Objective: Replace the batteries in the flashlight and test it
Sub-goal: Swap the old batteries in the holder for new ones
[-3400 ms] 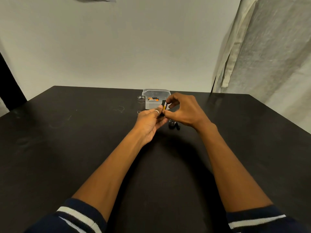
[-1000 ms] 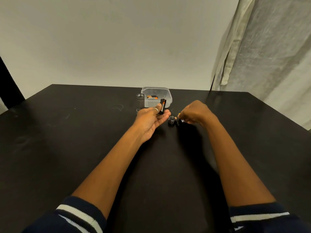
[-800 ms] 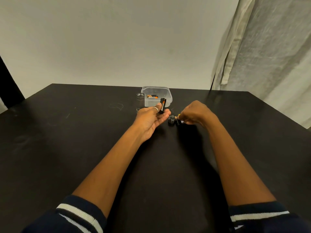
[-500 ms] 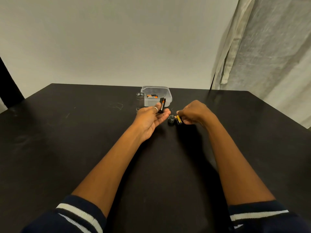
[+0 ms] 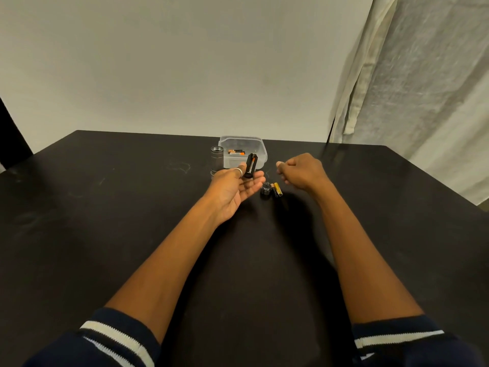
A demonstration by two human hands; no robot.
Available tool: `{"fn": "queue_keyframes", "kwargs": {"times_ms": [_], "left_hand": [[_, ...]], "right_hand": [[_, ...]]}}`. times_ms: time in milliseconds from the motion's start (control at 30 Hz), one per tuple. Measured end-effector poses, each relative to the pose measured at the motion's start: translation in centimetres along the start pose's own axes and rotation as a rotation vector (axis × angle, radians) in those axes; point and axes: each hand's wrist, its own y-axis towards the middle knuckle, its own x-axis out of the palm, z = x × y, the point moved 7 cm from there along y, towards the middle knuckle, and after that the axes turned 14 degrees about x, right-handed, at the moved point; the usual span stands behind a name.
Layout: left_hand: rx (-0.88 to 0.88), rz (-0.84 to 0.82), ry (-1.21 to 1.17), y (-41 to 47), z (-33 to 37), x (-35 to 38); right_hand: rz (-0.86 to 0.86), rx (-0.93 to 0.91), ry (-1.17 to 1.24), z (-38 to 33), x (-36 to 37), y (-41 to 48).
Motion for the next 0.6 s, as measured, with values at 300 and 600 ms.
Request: {"fn": "queue_keyframes", "kwargs": {"times_ms": [300,600], "left_hand": [[-0.015,-0.089,0.041,-0.6,0.2,0.5],[-0.015,-0.092,0.031,-0.2,0.1,0.5]], "right_hand": [[-0.408,-0.128,0.447,-3.1,2.1,-2.1],[-0.299,-0.096,0.578,-3.0,2.3,-1.7]]}}
